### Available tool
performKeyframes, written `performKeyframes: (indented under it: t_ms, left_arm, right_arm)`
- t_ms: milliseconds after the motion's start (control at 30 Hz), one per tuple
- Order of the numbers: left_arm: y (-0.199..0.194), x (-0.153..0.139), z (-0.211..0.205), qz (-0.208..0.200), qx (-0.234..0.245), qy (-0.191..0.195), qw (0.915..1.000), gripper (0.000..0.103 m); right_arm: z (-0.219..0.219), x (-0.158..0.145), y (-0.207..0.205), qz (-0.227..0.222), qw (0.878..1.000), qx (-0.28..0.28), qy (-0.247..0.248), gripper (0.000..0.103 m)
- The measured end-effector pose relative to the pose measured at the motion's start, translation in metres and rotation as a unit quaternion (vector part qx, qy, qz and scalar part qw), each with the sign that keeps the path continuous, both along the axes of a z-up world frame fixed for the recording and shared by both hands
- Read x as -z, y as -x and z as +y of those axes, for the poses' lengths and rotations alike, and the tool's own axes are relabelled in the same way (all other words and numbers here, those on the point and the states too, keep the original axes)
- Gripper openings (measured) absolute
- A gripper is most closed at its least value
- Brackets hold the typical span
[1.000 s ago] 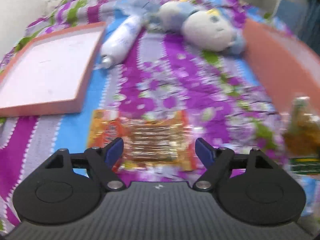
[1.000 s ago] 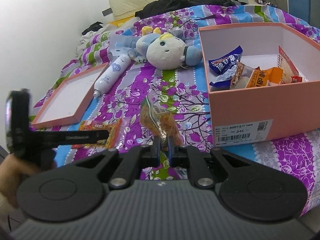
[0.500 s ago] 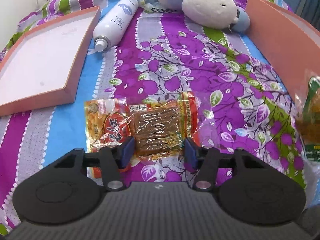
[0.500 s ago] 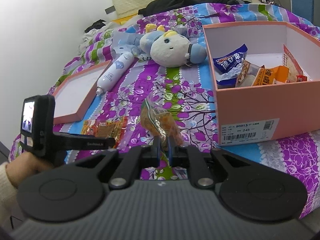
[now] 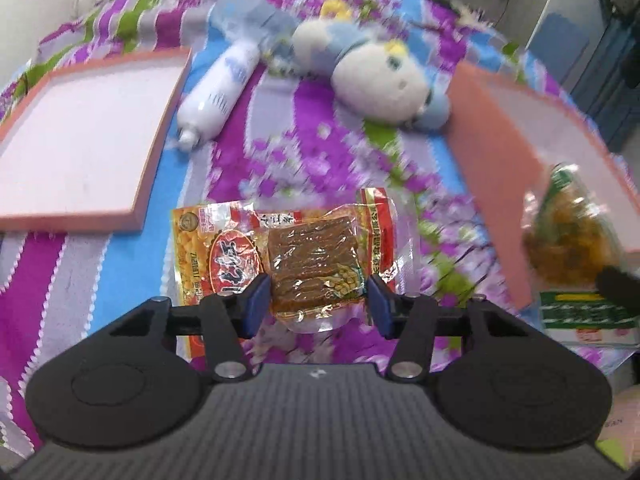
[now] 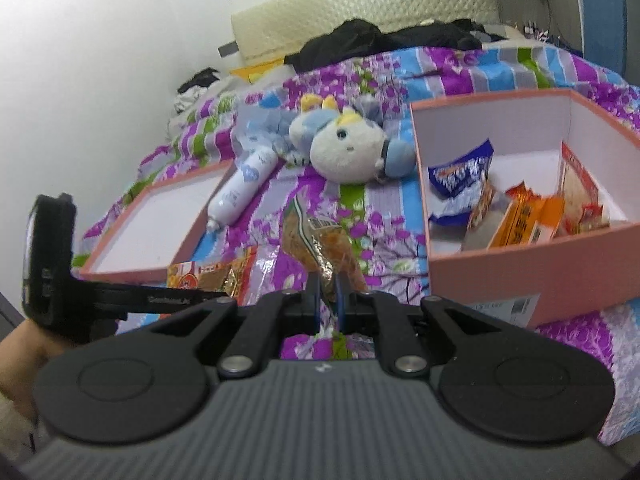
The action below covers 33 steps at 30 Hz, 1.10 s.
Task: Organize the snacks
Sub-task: 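Carry both snacks over the pink box and open both tools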
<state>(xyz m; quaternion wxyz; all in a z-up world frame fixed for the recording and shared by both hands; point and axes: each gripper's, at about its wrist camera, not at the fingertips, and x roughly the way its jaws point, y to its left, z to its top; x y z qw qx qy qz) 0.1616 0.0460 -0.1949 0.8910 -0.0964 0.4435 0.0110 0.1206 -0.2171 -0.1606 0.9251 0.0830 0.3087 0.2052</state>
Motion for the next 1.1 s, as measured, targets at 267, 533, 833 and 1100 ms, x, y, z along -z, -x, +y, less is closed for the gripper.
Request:
performKeyframes:
  t_ms: [267, 533, 833, 1100]
  left_arm:
    - [-0.009, -0.091, -0.026, -0.079, 0.017, 0.017, 0.9966, 0.058]
    - [-0.039, -0.163, -0.073, -0.14, 0.06, 0.038, 0.9876, 0.058]
    - [-0.093, -0.187, -0.151, -0.154, 0.119, 0.06, 0.979, 0.058]
    - [-0.152, -0.155, -0.212, -0.103, 0.151, 0.07, 0.9806, 0.058]
  right_arm:
    - [-0.014, -0.065, -0.005, -0.08, 0.997, 0.023, -0.001, 0.011]
    - [-0.051, -0.118, -0.024, -0.143, 0.988, 0.064, 0.015, 0.011]
    - [-0.119, -0.132, -0.068, -0.148, 0.98, 0.128, 0.044, 0.011]
    - [-0.169, -0.09, -0.118, -0.082, 0.982, 0.163, 0.057, 0.011]
